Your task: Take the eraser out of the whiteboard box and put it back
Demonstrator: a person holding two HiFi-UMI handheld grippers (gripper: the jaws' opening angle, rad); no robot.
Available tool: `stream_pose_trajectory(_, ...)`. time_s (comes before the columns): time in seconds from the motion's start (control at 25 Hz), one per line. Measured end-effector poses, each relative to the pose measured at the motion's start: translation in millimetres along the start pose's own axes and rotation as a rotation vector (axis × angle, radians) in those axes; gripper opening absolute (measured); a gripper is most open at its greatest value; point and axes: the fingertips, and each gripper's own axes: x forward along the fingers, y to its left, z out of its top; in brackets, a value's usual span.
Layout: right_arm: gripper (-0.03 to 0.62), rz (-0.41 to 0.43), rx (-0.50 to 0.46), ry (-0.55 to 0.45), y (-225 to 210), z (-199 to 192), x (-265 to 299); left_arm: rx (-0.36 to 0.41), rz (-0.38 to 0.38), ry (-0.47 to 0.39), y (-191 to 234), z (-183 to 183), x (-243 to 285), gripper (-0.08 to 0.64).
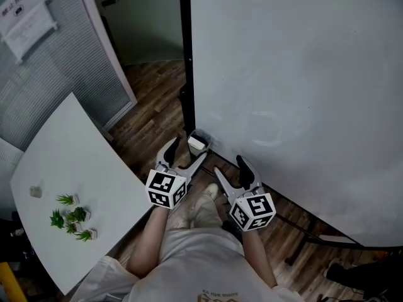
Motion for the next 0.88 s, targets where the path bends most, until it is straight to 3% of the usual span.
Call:
stream_pose_trajectory(0.28, 0.322, 0.008, 0.013, 0.002, -2, -2, 6, 0.026, -0.012, 0.030, -3, -7, 10, 0.382)
stream_pose_trajectory(0.48, 0.322, 0.015, 0.014, 0.009, -2, -4, 11, 0.099, 0.005, 0.040, 1, -5, 16, 0.354)
stream_pose_trajectory(0.88, 0.319, 0.025, 0.017, 0.025, -4, -4, 19, 0.099, -0.006, 0.054, 3, -10, 31, 0.342)
